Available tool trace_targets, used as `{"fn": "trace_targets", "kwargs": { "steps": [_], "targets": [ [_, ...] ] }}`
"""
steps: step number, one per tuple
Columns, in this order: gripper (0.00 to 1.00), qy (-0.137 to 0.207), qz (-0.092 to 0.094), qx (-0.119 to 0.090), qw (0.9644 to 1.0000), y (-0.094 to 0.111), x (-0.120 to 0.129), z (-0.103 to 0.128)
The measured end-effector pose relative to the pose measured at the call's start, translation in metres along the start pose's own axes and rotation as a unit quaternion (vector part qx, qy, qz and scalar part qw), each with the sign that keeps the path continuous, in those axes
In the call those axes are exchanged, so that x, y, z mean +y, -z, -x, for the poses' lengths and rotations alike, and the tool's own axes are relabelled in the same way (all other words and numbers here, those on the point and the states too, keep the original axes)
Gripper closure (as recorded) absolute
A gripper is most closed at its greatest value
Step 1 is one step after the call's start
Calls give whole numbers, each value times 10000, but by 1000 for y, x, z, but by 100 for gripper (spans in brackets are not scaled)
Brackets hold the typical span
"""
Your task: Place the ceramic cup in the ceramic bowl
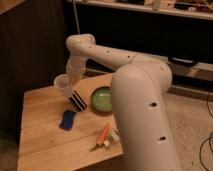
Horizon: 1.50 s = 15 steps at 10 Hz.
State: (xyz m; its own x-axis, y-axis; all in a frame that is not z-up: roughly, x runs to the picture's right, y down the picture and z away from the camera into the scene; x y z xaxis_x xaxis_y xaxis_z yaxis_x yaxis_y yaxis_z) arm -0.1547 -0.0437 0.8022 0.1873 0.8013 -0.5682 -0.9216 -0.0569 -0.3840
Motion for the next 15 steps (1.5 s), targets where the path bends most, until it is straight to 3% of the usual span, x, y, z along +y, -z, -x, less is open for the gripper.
{"fn": "trace_targets", "kwargs": {
  "steps": [2,4,6,7,8,11,15],
  "targets": [
    [100,-402,-3,-32,9992,10,-45,-10],
    [100,-933,-22,-122,9956,22,-100,-19],
    [100,-1401,-89,-203,9899,32,-145,-25],
    [97,-1686,-177,-225,9853,35,-167,-26],
    [90,-1819,-213,-201,9829,32,-175,-28],
    [58,-2021,-316,-52,9788,-1,-192,-37],
    [22,-2229,-251,-258,9742,-4,-206,-48]
  ]
}}
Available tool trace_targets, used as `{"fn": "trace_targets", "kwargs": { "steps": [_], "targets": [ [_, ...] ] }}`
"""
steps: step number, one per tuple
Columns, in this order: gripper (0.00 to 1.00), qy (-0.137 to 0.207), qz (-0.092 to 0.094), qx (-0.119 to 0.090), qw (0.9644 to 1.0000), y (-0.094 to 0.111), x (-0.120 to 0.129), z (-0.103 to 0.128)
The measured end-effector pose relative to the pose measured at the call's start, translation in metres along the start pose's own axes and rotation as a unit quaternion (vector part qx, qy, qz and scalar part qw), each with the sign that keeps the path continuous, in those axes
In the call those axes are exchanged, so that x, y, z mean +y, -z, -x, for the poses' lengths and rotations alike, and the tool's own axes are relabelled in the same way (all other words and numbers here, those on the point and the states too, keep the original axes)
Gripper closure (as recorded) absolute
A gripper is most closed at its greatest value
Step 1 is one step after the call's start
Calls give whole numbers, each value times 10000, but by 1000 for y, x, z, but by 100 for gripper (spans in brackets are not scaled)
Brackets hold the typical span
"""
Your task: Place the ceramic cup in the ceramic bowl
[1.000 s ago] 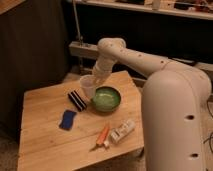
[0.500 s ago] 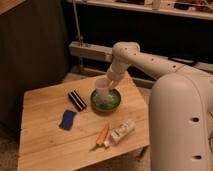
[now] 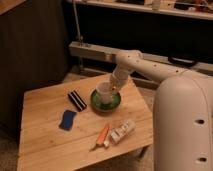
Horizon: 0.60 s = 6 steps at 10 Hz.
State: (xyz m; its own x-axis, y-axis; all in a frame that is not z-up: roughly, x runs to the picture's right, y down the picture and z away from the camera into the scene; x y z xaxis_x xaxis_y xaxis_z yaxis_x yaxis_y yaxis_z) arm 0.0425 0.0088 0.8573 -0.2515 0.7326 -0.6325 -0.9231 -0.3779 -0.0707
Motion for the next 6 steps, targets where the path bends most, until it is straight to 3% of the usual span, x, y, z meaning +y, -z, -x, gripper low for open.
{"fn": "trace_targets", "kwargs": {
  "steps": [4,6],
  "targets": [
    [20,-93,35,15,9999,-11,-2,-2],
    [20,-243,-49,5,9997,-12,-2,-2]
  ]
}}
